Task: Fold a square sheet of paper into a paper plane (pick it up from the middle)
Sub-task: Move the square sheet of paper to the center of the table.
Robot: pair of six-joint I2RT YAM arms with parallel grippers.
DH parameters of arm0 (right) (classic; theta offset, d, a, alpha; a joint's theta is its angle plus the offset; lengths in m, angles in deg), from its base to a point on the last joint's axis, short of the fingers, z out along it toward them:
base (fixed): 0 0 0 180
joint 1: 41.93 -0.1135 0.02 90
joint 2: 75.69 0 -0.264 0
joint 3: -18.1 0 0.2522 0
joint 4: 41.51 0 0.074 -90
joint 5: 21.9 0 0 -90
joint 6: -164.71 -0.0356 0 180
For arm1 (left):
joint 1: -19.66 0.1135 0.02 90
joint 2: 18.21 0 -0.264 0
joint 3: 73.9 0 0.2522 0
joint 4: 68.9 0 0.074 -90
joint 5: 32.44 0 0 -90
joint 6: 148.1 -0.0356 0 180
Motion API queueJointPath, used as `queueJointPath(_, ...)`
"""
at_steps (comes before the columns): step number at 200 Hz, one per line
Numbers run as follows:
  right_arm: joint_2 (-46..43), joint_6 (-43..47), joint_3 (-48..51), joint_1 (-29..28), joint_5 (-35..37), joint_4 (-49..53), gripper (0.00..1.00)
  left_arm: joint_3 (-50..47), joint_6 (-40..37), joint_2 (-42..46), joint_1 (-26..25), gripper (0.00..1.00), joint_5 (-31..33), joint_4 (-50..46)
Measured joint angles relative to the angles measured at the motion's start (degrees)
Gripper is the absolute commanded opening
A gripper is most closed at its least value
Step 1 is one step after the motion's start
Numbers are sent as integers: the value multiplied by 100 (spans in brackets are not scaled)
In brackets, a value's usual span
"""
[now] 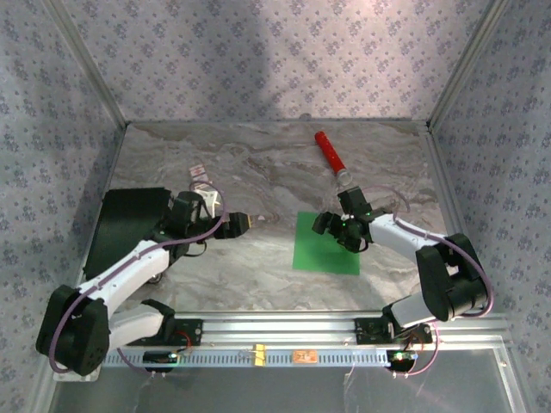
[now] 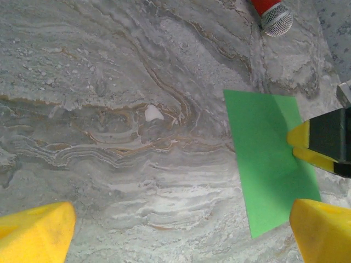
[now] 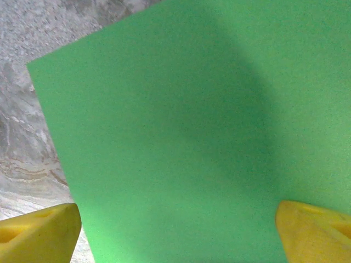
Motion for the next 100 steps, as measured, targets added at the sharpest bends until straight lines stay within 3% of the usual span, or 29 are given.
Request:
queueJointPath(55,302,-232,-96,-374,-13,-525,93,7,24,-87,-52,100,-118,-236)
queueJointPath(100,817,-682,-396,-787,-205,-1246,93,153,-24,-308,-699,100,249,-640)
